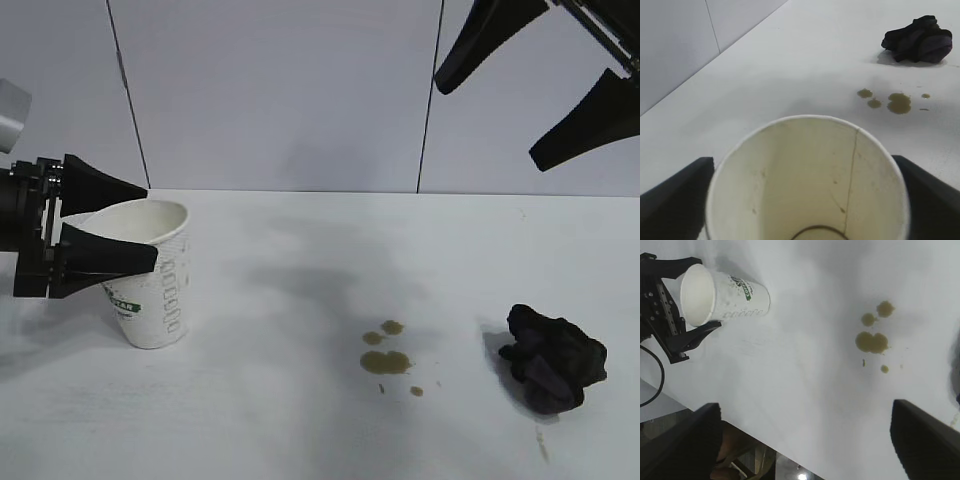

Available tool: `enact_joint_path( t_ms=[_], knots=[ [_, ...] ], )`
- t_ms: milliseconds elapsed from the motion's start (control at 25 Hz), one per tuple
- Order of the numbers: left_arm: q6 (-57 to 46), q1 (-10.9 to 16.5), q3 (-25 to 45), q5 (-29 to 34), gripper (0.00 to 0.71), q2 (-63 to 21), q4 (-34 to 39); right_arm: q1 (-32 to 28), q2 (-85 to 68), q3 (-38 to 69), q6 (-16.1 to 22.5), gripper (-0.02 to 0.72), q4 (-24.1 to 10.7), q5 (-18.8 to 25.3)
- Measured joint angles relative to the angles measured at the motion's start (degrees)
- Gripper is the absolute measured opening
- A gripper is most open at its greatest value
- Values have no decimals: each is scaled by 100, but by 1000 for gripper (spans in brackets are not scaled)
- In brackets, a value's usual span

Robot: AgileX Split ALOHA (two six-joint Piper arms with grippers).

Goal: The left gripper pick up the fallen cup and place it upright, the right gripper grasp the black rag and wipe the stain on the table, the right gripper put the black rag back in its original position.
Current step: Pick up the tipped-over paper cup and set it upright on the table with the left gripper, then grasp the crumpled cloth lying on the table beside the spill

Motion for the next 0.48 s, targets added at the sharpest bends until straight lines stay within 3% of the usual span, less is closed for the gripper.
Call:
enact_joint_path(
  t_ms=[480],
  knots=[
    [-540,117,0,-143,661,0,274,0,0,0,0,633,-4,0]
  ],
)
